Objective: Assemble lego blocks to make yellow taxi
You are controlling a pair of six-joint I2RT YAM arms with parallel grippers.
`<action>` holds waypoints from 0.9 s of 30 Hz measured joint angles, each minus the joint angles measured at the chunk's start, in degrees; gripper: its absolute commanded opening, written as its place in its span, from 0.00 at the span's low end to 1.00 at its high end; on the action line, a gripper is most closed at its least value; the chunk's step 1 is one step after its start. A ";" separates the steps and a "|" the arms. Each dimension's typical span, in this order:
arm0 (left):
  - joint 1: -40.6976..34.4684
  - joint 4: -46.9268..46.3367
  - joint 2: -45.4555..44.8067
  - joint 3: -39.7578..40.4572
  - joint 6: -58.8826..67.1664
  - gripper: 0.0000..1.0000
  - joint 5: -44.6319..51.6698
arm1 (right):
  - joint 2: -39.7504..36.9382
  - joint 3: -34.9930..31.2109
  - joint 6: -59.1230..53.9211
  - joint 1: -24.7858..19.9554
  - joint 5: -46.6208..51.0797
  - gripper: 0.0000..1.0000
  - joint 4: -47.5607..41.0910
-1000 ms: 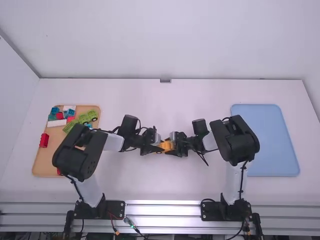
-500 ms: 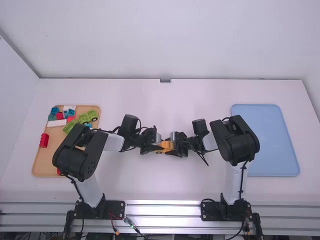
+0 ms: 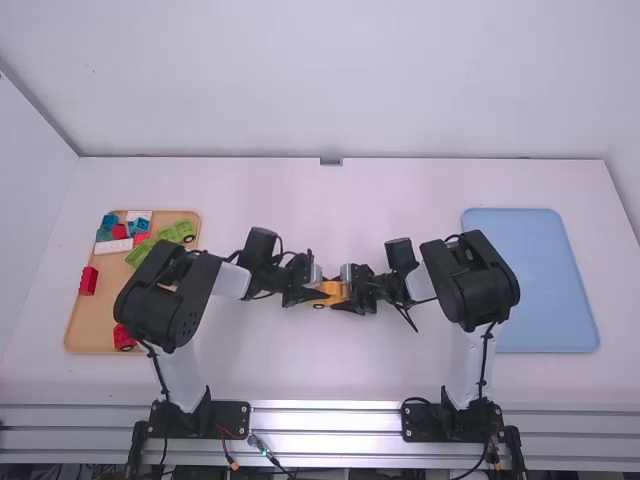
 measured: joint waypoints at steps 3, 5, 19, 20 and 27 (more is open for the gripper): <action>-0.13 -3.43 0.00 1.29 0.44 0.02 -0.50 | -0.02 0.00 0.02 0.00 -0.02 0.26 0.02; -0.24 -4.63 -0.07 1.75 1.09 0.02 -0.81 | -0.02 0.00 0.04 0.00 -0.02 0.27 0.02; -3.08 -5.46 -2.14 1.31 1.05 0.02 -7.98 | -0.11 -0.11 0.02 -0.46 -0.07 0.26 -0.20; -3.17 -5.46 -2.25 1.22 1.03 0.02 -8.22 | -0.13 -0.11 -0.02 -0.46 -0.02 0.26 -0.31; -3.52 -5.27 -2.54 1.05 0.39 0.02 -9.05 | -0.26 0.79 -1.22 -0.55 -0.04 0.26 -2.95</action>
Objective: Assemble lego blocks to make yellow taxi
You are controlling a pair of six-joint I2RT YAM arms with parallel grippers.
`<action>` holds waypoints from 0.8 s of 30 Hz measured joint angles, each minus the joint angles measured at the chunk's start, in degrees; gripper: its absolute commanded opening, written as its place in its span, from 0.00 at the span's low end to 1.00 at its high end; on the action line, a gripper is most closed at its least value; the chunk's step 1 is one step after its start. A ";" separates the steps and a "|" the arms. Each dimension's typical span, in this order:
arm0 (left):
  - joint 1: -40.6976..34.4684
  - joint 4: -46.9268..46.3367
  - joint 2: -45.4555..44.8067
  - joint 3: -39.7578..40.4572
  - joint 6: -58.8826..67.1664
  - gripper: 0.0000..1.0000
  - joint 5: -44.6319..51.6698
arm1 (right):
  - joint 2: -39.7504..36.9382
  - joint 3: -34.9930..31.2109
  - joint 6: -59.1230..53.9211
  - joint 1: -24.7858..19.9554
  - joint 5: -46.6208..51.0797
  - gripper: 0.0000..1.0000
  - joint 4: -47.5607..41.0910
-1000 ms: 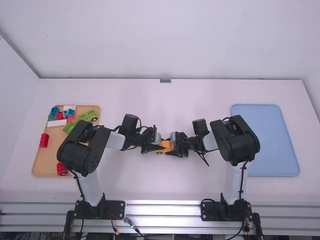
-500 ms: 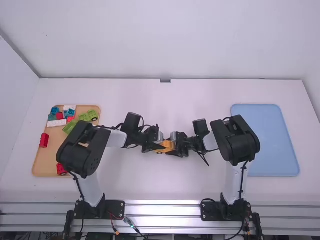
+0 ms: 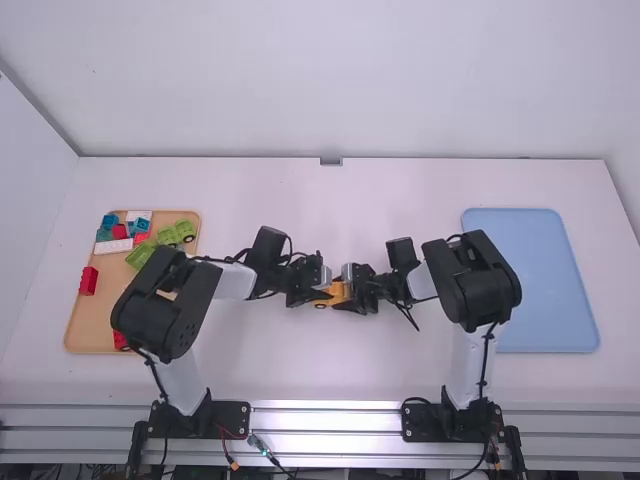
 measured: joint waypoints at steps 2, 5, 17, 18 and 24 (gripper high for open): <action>-0.02 -0.02 0.00 0.02 0.00 0.02 -0.02 | -0.02 0.02 -0.04 0.00 0.00 0.26 -0.09; -0.04 -0.02 -0.04 0.02 -0.04 0.02 -0.15 | -0.02 0.02 -0.02 0.00 0.00 0.26 -0.11; -0.11 -0.52 -0.04 0.33 -0.68 0.19 -0.31 | -0.02 0.04 -0.04 0.00 0.07 0.26 -0.11; -0.13 -0.55 -0.04 0.35 -0.72 0.19 -0.31 | -0.02 0.02 0.04 0.00 0.07 0.25 -0.11; -0.37 -4.44 -0.04 2.16 -0.85 0.28 -1.09 | -0.13 0.04 0.07 0.00 0.28 0.26 -0.15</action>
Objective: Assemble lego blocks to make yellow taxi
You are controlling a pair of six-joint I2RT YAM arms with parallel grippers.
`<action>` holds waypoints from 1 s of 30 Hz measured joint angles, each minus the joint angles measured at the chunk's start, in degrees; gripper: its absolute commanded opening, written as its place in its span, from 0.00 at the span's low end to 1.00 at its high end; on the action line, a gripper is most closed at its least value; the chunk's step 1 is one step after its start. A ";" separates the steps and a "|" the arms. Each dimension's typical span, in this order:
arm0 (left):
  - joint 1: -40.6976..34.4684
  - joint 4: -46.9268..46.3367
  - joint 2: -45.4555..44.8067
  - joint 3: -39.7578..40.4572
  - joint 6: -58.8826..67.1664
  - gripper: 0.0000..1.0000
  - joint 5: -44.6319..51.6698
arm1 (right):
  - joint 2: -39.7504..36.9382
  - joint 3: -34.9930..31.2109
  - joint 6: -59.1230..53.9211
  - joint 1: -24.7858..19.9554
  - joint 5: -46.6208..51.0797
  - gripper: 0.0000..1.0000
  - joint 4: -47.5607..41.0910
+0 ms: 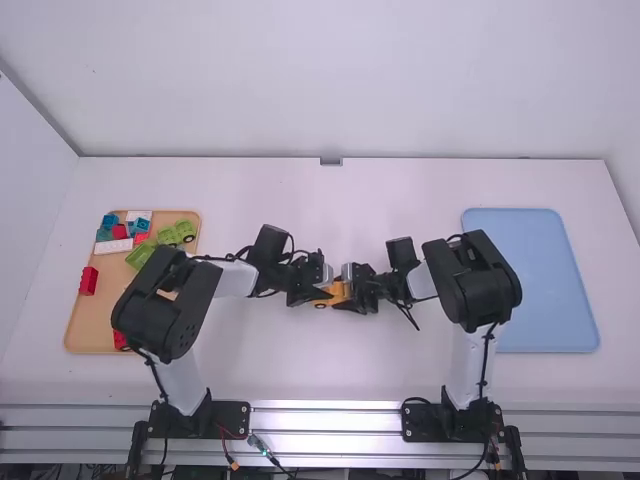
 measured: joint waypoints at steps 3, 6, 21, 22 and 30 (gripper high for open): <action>-0.15 -1.99 0.02 0.90 0.17 0.35 -0.55 | 0.00 0.00 -0.02 0.00 0.02 0.26 0.00; -0.98 -4.00 1.05 1.84 -0.24 0.36 -2.67 | 0.00 0.00 0.13 0.31 0.13 0.25 0.00; -2.25 -11.65 1.33 5.46 -0.68 0.45 -5.42 | 0.00 0.35 0.57 0.98 0.61 0.25 -0.07; -2.29 -11.82 1.20 5.46 -0.68 0.45 -5.60 | 0.00 0.35 0.57 0.98 0.68 0.26 -0.13; -2.67 -12.76 0.02 5.40 -0.92 0.45 -7.93 | 0.00 0.37 0.57 1.14 0.83 0.26 0.00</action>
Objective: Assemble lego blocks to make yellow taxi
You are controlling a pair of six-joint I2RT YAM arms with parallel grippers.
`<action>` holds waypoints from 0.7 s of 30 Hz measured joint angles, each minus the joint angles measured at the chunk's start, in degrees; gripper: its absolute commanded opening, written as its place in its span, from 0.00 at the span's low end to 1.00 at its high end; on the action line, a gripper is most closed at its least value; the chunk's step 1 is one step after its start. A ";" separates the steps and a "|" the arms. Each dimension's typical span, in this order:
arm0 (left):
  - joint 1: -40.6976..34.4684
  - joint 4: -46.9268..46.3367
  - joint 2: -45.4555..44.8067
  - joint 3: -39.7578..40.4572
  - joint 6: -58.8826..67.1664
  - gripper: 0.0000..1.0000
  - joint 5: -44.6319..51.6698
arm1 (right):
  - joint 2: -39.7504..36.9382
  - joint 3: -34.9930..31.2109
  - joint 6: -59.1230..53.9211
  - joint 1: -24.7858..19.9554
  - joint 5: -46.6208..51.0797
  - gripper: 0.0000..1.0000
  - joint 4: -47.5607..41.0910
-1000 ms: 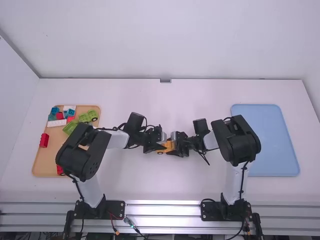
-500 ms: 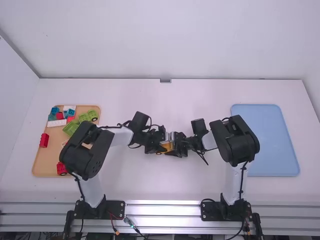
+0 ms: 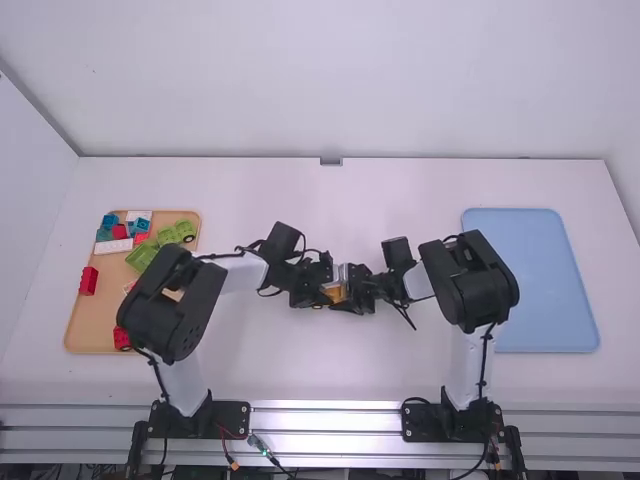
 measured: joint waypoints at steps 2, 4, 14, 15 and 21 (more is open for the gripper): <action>0.00 -0.11 -0.57 -0.33 -0.11 0.45 -0.57 | 0.00 0.00 0.00 0.00 -0.02 0.26 -0.02; 0.00 -0.31 -1.33 -0.72 0.13 0.45 -1.31 | 0.00 0.00 0.02 0.00 0.00 0.26 -0.02; 0.09 -3.67 -6.86 -1.70 1.36 0.48 -5.38 | 0.00 0.11 -0.04 0.00 -0.11 0.25 -0.66; 0.07 -3.91 -7.69 -1.77 1.36 0.49 -6.03 | 0.00 0.24 -0.02 -0.02 -0.04 0.26 -0.79; 0.20 -4.96 -13.92 -1.88 1.36 0.60 -11.21 | 0.00 0.63 0.00 -0.02 0.55 0.27 -0.94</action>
